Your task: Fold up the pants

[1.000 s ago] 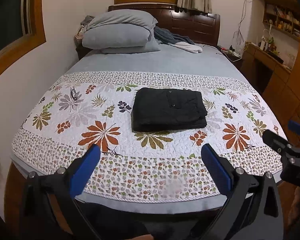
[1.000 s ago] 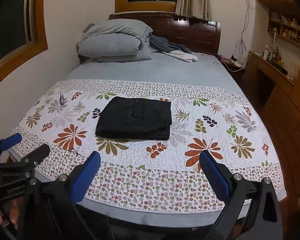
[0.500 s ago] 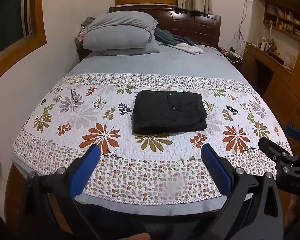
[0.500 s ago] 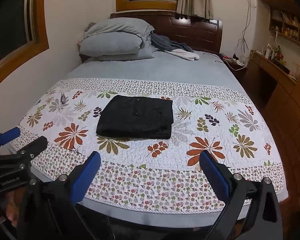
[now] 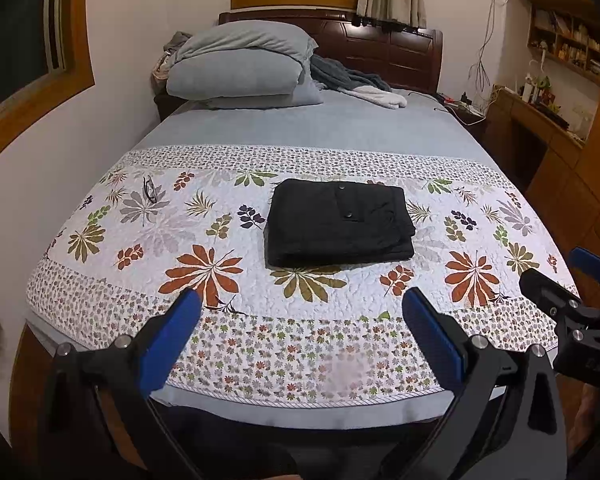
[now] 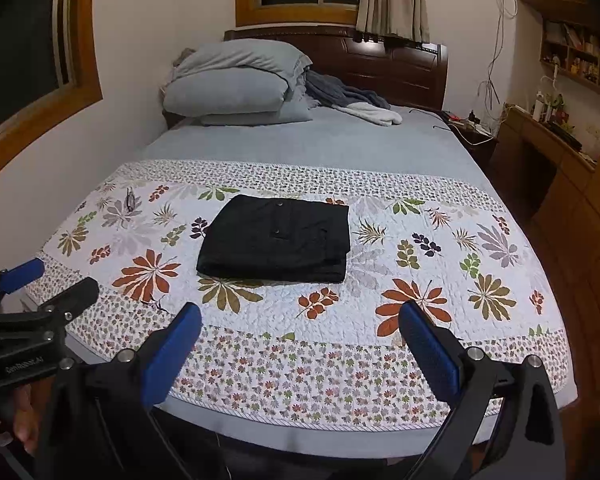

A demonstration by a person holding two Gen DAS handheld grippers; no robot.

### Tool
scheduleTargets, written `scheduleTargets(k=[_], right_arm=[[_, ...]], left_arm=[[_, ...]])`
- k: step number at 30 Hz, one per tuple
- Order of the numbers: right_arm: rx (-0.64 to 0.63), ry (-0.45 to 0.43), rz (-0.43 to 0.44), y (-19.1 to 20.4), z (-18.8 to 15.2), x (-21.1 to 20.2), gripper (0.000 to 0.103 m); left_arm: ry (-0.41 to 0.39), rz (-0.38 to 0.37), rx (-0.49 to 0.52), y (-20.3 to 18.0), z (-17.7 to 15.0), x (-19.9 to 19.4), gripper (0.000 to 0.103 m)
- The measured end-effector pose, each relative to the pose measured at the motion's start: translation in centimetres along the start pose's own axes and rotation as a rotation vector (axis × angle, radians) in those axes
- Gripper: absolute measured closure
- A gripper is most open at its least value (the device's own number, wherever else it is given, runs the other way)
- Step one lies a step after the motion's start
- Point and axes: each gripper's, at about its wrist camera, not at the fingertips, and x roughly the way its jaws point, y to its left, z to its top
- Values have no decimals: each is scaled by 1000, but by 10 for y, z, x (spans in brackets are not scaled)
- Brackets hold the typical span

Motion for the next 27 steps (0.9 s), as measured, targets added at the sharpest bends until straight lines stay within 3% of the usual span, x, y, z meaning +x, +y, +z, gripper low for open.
scheduleTargets(k=[27], right_arm=[[-1,-10,1,-3,3,-4,3]], left_arm=[[-9,10,12,-5,3,-9,3]])
